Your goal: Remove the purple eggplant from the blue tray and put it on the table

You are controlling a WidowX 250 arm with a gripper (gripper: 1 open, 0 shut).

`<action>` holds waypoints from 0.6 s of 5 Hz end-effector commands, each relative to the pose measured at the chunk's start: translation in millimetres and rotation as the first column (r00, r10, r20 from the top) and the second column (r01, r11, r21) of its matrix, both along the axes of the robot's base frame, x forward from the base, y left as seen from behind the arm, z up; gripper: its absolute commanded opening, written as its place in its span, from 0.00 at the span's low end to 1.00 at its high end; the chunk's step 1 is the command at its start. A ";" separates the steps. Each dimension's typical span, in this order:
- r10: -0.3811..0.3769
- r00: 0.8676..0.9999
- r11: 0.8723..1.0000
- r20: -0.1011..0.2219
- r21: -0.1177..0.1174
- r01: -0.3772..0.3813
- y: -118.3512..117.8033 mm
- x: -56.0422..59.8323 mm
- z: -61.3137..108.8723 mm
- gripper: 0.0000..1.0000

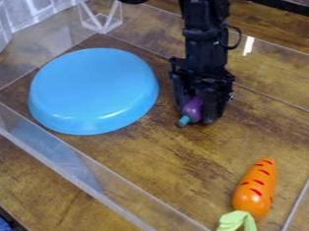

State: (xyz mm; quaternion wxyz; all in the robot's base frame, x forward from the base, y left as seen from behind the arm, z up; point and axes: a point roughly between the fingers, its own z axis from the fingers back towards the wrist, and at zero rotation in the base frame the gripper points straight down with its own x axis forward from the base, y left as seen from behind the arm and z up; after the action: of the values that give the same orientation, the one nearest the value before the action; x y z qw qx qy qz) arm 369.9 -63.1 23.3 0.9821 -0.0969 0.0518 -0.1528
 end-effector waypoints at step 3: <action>-0.058 0.998 0.998 -0.023 -0.021 0.058 -22.3 -13.3 0.3 0.00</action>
State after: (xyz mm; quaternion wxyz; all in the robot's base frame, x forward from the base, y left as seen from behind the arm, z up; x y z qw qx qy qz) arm 363.1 -70.8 23.3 0.9801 -0.1068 0.0587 -0.1566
